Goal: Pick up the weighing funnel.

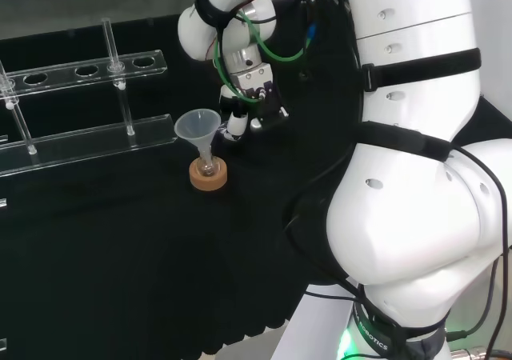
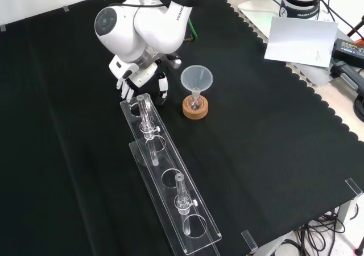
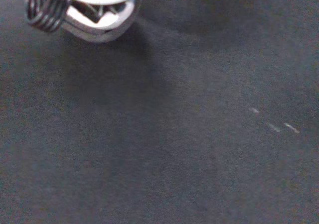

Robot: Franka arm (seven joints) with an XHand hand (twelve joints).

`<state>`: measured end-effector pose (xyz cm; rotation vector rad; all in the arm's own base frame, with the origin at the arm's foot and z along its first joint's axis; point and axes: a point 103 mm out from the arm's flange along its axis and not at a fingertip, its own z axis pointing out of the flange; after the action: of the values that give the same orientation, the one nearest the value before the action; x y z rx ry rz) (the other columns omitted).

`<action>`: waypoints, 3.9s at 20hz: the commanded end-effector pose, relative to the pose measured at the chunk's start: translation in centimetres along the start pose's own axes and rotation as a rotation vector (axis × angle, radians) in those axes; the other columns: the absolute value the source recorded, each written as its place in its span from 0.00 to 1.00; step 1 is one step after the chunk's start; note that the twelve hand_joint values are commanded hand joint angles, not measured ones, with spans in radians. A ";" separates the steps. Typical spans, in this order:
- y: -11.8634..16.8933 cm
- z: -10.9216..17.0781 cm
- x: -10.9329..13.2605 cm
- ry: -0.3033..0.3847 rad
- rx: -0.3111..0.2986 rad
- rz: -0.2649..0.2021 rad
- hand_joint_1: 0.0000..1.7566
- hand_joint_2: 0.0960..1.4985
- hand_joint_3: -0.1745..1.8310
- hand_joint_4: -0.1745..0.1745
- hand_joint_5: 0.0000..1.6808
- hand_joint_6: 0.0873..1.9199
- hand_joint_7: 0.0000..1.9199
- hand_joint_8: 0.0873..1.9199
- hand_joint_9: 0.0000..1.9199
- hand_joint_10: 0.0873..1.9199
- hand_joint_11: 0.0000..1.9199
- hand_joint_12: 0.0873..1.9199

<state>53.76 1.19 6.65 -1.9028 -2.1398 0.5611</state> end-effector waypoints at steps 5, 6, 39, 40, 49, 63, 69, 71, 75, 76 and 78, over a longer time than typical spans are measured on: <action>-0.2 0.1 -0.5 0.011 -0.012 -0.008 0.55 0.35 0.35 0.56 0.43 0.34 0.26 0.32 0.40 0.22 0.27 0.64; -0.2 0.0 -0.6 0.001 -0.011 0.000 0.55 0.35 0.35 0.57 0.43 0.35 0.26 0.32 0.40 0.22 0.27 0.64; 0.3 0.2 -0.3 -0.020 0.010 0.008 0.54 0.36 0.36 0.59 0.47 0.35 0.26 0.33 0.40 0.22 0.27 0.64; 0.3 0.2 -0.1 -0.023 0.010 0.009 0.54 0.36 0.36 0.59 0.47 0.35 0.26 0.33 0.40 0.22 0.27 0.64; 0.5 0.5 0.8 -0.029 0.005 0.009 0.55 0.36 0.36 0.62 0.50 0.35 0.26 0.33 0.41 0.22 0.28 0.64; -1.2 -2.7 -1.4 -0.021 -0.068 0.053 0.64 0.40 0.41 1.00 0.76 0.31 0.32 0.31 0.47 0.19 0.35 0.59; -2.7 -5.3 -3.1 -0.063 -0.055 0.091 0.64 0.41 0.40 1.00 0.75 0.32 0.31 0.31 0.47 0.18 0.36 0.58; -3.2 -6.1 -3.6 -0.071 -0.051 0.106 0.64 0.41 0.40 1.00 0.75 0.32 0.31 0.31 0.47 0.18 0.36 0.58; -4.5 -7.3 -4.5 -0.078 -0.059 0.127 0.64 0.41 0.40 1.00 0.75 0.33 0.31 0.31 0.47 0.17 0.36 0.57; -4.9 -7.6 -4.8 -0.082 -0.061 0.133 0.64 0.41 0.40 1.00 0.75 0.33 0.30 0.31 0.47 0.17 0.36 0.57; -5.6 -8.3 -5.1 -0.081 -0.069 0.143 0.64 0.42 0.40 1.00 0.75 0.33 0.30 0.31 0.47 0.17 0.36 0.57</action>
<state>53.79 -2.04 15.07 -2.0788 -2.1309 0.5912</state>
